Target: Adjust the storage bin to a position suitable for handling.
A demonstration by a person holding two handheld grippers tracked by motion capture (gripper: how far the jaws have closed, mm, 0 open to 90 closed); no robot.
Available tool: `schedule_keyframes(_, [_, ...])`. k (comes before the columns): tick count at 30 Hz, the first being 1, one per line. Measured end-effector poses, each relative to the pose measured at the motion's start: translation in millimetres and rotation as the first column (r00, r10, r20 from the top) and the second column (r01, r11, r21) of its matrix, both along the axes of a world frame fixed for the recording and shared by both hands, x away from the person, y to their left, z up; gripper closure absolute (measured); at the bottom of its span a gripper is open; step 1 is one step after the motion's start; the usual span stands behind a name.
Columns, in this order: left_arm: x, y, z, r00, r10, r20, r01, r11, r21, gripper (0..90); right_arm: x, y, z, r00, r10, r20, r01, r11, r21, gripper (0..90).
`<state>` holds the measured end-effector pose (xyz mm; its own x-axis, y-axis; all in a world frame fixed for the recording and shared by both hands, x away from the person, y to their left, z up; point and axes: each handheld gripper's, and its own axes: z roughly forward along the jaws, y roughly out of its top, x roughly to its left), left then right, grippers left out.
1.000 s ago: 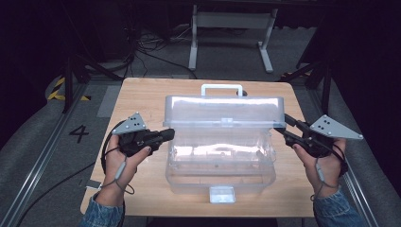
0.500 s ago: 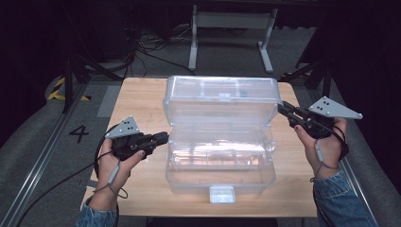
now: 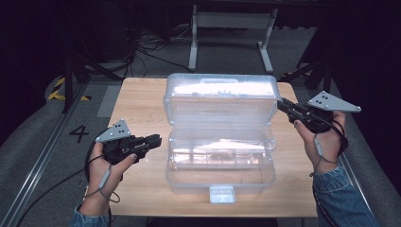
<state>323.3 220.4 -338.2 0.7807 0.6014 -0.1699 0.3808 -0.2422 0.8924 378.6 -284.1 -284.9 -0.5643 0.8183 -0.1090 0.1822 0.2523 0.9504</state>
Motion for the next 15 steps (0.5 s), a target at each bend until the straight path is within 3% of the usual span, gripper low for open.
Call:
schedule_keyframes(8, [-11.7,8.2,-4.0,0.9997,-0.010,-0.021,0.011,0.9991,0.040,74.8,4.7,0.2,2.6,0.9998,-0.003,-0.019,0.003,1.000,-0.003,82.9])
schedule_keyframes(12, [-20.0,5.5,-7.3,0.9982,-0.046,-0.038,0.049,0.9958,0.077,71.4,10.1,1.0,5.1,0.9992,-0.011,-0.038,0.011,1.000,-0.004,83.2])
schedule_keyframes(13, [-23.2,3.5,-8.8,0.9964,-0.072,-0.043,0.076,0.9922,0.099,70.2,11.5,0.8,5.7,0.9990,-0.012,-0.042,0.011,1.000,-0.005,83.3])
schedule_keyframes(15, [-25.8,0.8,-10.5,0.9947,-0.087,-0.054,0.092,0.9904,0.103,69.1,12.6,0.9,6.1,0.9990,-0.011,-0.045,0.010,1.000,-0.004,83.3])
